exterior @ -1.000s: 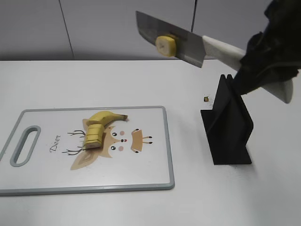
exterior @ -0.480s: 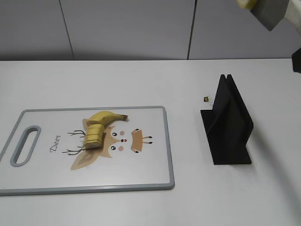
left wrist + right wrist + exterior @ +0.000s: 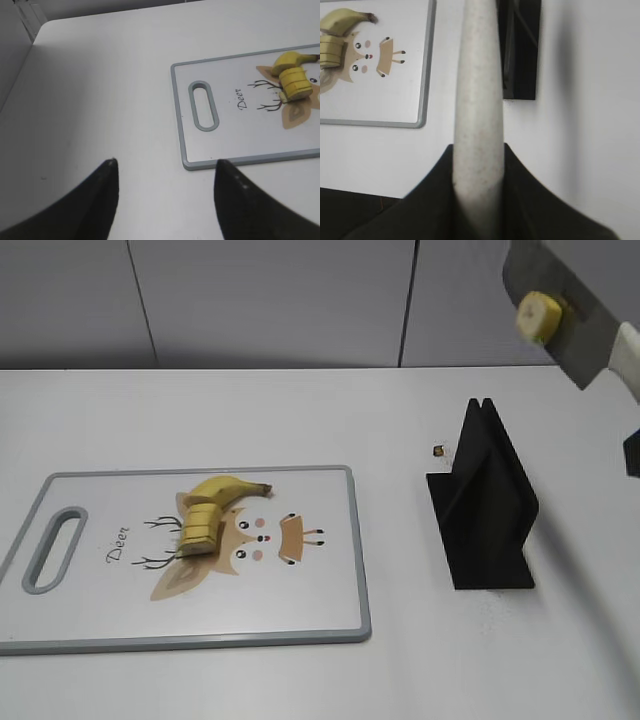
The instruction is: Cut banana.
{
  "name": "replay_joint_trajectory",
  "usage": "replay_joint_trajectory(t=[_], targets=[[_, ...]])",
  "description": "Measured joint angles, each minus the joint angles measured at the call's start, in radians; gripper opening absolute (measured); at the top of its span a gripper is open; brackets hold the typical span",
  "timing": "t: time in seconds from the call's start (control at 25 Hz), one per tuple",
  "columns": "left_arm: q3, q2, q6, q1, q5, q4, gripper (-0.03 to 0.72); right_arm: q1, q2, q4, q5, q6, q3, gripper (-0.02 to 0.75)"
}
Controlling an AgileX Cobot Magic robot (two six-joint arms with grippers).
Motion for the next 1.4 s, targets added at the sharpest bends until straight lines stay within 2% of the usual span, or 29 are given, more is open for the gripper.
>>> replay_joint_trajectory(t=[0.24, 0.6, 0.92, 1.4], targets=[[0.019, 0.0, -0.001, 0.0, -0.04, 0.011, 0.587, 0.0, 0.026, -0.034, -0.06, 0.017, 0.067, 0.16], [0.019, 0.0, -0.001, 0.0, -0.041, 0.012, 0.587, 0.0, 0.185, -0.093, -0.169, 0.024, 0.076, 0.159], [0.019, 0.0, -0.001, 0.0, -0.042, 0.012, 0.568, 0.0, 0.304, -0.155, -0.202, 0.074, 0.076, 0.159], [0.019, 0.0, -0.001, 0.0, -0.043, 0.012, 0.56, 0.0, 0.314, -0.16, -0.269, 0.115, 0.161, 0.16]])
